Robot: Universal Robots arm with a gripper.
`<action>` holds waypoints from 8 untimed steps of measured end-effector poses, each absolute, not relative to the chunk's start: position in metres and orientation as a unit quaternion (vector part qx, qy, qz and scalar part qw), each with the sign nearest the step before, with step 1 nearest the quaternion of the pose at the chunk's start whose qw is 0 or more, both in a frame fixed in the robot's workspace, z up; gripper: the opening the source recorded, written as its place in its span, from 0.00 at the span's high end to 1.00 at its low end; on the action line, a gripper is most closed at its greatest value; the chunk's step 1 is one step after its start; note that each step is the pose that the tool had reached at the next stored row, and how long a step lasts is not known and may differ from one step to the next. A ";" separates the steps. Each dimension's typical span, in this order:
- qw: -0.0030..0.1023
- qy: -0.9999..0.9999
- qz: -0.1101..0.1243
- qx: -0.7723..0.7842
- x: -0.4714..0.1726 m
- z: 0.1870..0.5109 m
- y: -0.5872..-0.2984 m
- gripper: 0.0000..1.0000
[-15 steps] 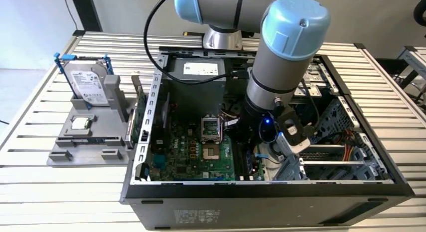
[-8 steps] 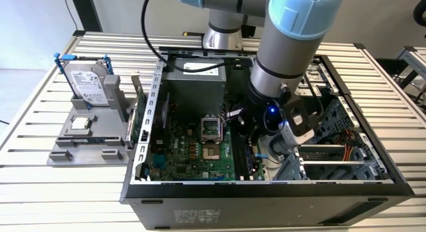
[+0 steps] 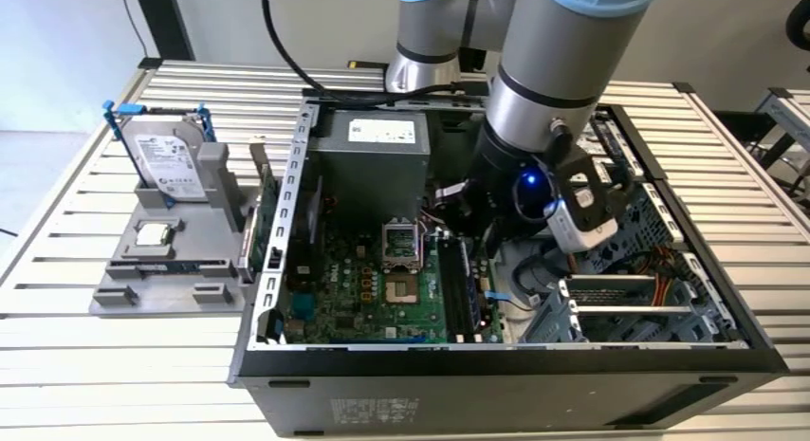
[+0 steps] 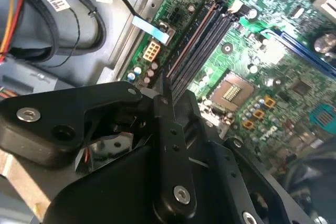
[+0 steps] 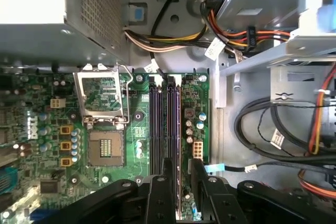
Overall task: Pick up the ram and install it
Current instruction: 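Insert the ram into the slot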
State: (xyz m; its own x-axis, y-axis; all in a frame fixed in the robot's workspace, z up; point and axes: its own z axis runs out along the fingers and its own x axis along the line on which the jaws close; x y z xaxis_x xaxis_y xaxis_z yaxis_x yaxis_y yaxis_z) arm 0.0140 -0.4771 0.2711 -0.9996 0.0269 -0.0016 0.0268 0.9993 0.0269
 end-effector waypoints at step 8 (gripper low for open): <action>0.001 1.000 0.013 0.013 0.014 0.275 -0.477 0.00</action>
